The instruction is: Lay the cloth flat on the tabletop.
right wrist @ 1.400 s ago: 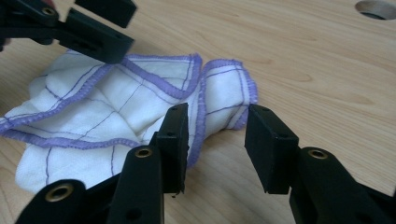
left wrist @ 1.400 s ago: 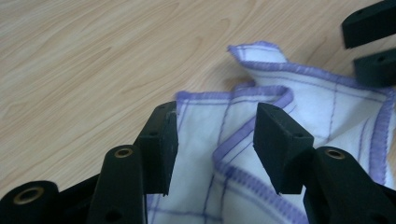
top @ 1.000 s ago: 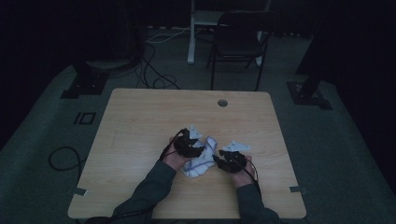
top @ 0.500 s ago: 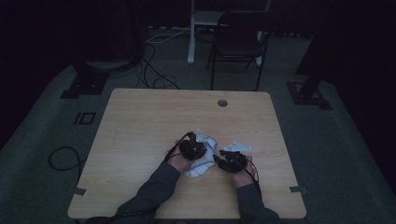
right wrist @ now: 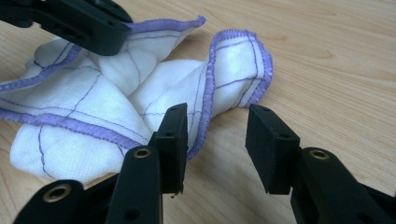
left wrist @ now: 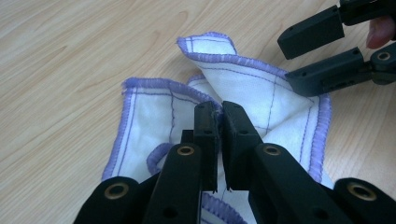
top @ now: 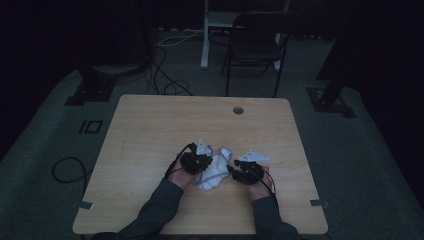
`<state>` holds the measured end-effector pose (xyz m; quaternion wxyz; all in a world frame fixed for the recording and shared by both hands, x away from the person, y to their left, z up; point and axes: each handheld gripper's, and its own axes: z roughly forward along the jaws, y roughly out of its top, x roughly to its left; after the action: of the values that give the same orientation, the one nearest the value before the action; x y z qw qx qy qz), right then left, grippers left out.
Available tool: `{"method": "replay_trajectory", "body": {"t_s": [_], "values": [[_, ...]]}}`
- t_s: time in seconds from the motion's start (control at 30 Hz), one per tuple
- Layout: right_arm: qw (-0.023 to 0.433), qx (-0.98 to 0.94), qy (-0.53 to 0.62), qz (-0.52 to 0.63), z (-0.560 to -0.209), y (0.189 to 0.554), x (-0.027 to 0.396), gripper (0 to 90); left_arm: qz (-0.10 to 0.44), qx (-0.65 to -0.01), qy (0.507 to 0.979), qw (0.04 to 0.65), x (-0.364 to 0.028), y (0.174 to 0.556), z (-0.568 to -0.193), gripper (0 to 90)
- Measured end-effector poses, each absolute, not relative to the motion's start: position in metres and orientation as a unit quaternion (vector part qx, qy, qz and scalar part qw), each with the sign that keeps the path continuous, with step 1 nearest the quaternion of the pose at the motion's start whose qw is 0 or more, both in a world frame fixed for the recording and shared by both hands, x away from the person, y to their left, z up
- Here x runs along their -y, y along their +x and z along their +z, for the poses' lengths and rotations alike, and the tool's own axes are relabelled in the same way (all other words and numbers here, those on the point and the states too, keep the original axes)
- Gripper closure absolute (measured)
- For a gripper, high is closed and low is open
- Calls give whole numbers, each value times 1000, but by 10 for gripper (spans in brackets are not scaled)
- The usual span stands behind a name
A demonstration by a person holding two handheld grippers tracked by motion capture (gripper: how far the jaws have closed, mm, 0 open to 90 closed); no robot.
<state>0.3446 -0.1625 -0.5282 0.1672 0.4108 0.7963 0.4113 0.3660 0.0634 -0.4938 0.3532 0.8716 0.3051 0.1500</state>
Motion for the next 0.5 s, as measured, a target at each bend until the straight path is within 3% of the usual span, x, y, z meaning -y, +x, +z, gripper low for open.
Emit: {"method": "replay_trajectory", "body": {"t_s": [0.5], "values": [[160,-800,391,426,-514,364,132,603,160,-328,853,373,-89,352,-489,858]]}}
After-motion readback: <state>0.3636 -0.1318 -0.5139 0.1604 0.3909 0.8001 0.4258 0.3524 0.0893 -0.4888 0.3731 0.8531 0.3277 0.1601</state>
